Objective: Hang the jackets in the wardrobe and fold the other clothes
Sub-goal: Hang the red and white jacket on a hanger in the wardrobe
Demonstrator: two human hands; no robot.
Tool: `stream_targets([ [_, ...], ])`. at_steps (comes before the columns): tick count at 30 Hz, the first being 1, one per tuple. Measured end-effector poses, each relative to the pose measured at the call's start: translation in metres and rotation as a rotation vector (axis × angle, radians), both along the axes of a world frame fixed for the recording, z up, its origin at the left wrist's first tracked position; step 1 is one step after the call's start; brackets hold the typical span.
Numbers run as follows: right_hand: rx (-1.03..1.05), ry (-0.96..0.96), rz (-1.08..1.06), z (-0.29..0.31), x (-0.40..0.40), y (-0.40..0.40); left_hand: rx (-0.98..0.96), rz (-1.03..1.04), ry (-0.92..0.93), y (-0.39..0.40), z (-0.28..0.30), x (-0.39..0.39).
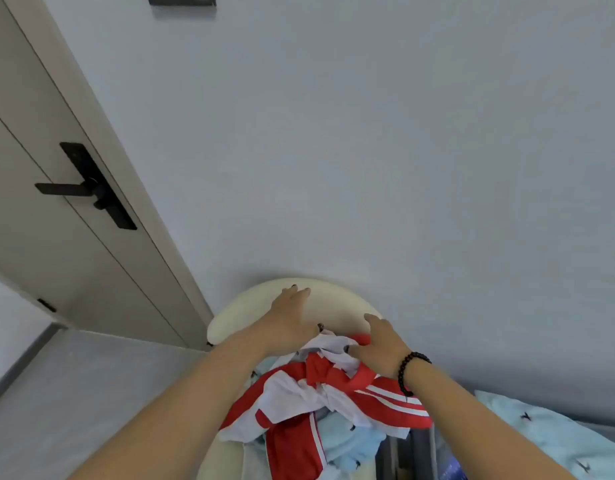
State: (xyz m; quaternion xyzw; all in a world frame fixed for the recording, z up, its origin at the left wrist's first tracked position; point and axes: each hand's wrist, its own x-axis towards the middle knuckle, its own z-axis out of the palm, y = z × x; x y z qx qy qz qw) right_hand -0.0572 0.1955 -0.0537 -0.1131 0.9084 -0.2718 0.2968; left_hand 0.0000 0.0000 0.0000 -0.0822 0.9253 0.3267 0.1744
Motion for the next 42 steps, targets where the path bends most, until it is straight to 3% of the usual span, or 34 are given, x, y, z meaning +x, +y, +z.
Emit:
stream_targets([
  [8,0.091,-0.112,-0.489,-0.070,0.001,-0.005,0.100,0.136,-0.065,-0.004,-0.060,-0.015],
  [19,-0.146,-0.135,-0.435,-0.093,-0.006,-0.012,0.132,0.199,-0.080,-0.023,-0.069,-0.003],
  [26,-0.245,-0.114,-0.310,-0.049,-0.014,-0.018,0.120,0.204,-0.066,-0.032,-0.052,0.016],
  [32,-0.338,-0.112,-0.231,0.016,-0.007,-0.040,0.138,0.247,0.055,-0.034,-0.025,0.039],
  [38,-0.398,-0.006,0.149,0.117,0.036,-0.084,0.295,0.213,0.237,-0.026,0.021,0.073],
  [42,-0.388,0.107,0.328,0.179,0.078,-0.105,0.275,0.291,0.332,-0.033,0.044,0.113],
])
